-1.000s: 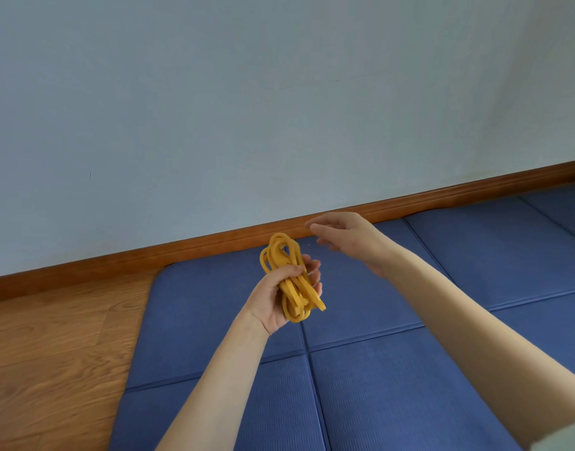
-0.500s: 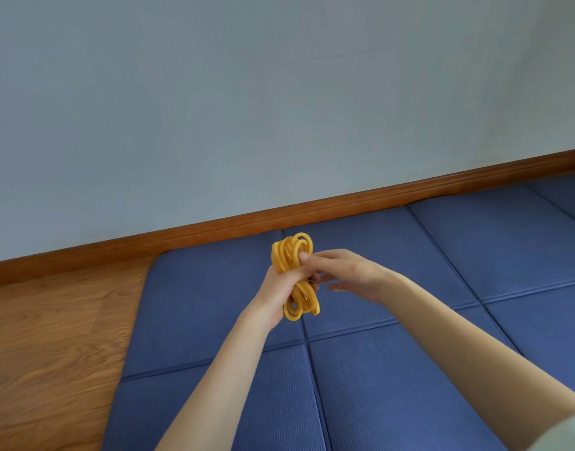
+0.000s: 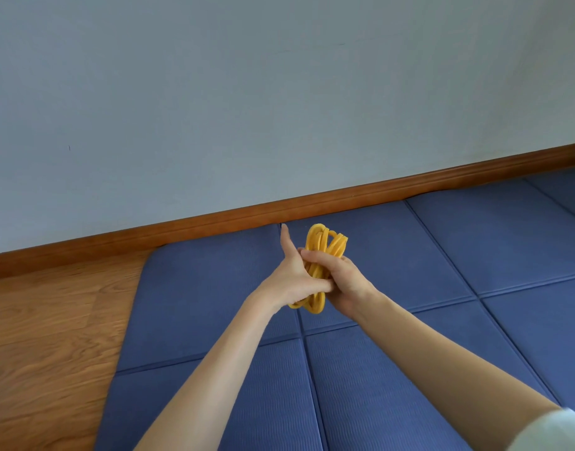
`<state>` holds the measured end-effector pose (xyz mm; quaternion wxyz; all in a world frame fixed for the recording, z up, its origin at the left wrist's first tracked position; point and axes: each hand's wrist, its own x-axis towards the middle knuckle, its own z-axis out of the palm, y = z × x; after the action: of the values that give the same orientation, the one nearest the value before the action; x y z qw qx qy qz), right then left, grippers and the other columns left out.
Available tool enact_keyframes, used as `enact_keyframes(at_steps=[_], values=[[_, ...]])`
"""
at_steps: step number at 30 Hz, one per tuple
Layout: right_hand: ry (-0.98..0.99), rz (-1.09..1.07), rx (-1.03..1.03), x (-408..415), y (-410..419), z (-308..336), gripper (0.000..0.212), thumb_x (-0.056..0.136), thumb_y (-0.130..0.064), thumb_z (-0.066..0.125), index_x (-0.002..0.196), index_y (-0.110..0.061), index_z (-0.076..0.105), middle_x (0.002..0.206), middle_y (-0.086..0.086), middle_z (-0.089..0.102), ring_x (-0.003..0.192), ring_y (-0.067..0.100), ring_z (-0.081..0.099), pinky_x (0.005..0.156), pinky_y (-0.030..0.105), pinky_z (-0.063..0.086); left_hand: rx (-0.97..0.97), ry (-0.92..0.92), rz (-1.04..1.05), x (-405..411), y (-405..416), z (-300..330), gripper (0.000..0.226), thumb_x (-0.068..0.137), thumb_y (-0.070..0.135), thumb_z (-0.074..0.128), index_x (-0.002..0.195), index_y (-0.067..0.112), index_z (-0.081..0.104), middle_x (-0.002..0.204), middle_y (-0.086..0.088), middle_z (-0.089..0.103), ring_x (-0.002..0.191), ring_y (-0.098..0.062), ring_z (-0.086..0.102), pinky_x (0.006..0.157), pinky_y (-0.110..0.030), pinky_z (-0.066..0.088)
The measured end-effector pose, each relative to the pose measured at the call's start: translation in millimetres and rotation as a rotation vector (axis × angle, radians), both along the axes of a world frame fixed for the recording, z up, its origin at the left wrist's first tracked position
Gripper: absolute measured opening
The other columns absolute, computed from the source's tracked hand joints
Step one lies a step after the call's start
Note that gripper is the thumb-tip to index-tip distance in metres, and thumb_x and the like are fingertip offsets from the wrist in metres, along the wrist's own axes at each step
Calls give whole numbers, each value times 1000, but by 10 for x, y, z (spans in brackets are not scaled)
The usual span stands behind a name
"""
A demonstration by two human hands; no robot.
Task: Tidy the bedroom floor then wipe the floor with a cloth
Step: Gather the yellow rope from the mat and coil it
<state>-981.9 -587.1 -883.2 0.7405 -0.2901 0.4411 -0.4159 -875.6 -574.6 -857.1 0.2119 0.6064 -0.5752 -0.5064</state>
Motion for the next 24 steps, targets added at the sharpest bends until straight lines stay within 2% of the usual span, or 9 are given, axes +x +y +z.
enact_keyframes(at_steps=[2, 3, 5, 8, 11, 14, 17, 19, 24], values=[[-17, -19, -6, -5, -11, 12, 35, 84, -14, 64, 114, 4, 61, 88, 13, 66, 83, 26, 65, 77, 43, 54, 63, 82, -36, 67, -25, 22, 123, 79, 19, 73, 140, 30, -32, 124, 2, 53, 108, -16, 59, 88, -29, 50], [-35, -26, 1, -16, -19, 27, 33, 85, -16, 63, 113, 0, 63, 86, 11, 67, 80, 26, 66, 71, 42, 56, 102, 138, -61, 115, -33, 39, 119, 79, 21, 73, 143, 30, -27, 131, 1, 50, 116, -16, 55, 97, -32, 45], [-88, -63, 27, -77, -58, 52, 26, 87, -20, 59, 108, -7, 66, 88, 8, 69, 77, 26, 67, 58, 35, 54, 153, 234, -133, 231, -29, 72, 102, 82, 26, 70, 149, 27, -8, 132, 2, 53, 121, -13, 52, 107, -36, 37], [-164, -151, 53, -233, -142, 93, 17, 91, -17, 52, 86, -7, 65, 82, 5, 70, 61, 19, 67, 52, 29, 54, 106, 268, -96, 406, -8, 72, 69, 86, 40, 57, 145, 18, 30, 127, 3, 58, 119, -9, 54, 108, -38, 37], [-219, -211, 65, -387, -190, 156, 19, 91, -14, 52, 76, -8, 60, 70, 5, 70, 60, 13, 68, 52, 25, 55, 5, 346, 181, 552, -35, 22, 41, 94, 34, 51, 131, 15, 50, 121, -1, 63, 108, -12, 62, 99, -34, 46], [-253, -241, 83, -493, -215, 174, 17, 90, -14, 54, 74, -10, 58, 64, 2, 64, 55, 11, 64, 51, 23, 54, 36, 663, 503, 674, -113, -34, 28, 95, 22, 52, 120, 10, 57, 113, -5, 67, 99, -16, 67, 87, -30, 49], [-212, -220, 103, -538, -220, 146, 17, 89, -16, 57, 72, -13, 58, 63, -1, 60, 51, 10, 60, 49, 22, 52, 107, 959, 693, 711, -163, -64, 22, 96, 16, 49, 115, 10, 59, 107, -4, 69, 95, -16, 68, 82, -29, 50], [-183, -173, 100, -541, -216, 105, 17, 89, -18, 59, 72, -14, 59, 61, -1, 60, 50, 10, 59, 47, 22, 51, 142, 999, 726, 679, -172, -101, 20, 97, 15, 48, 112, 10, 60, 105, -4, 69, 97, -17, 67, 82, -29, 50], [13, -42, 40, -552, -235, -69, 14, 87, -21, 63, 80, -9, 60, 69, 2, 63, 58, 13, 65, 50, 26, 54, 238, 924, 731, 541, -155, -310, 18, 94, 16, 52, 105, 10, 64, 97, -3, 68, 94, -16, 62, 79, -28, 49]])
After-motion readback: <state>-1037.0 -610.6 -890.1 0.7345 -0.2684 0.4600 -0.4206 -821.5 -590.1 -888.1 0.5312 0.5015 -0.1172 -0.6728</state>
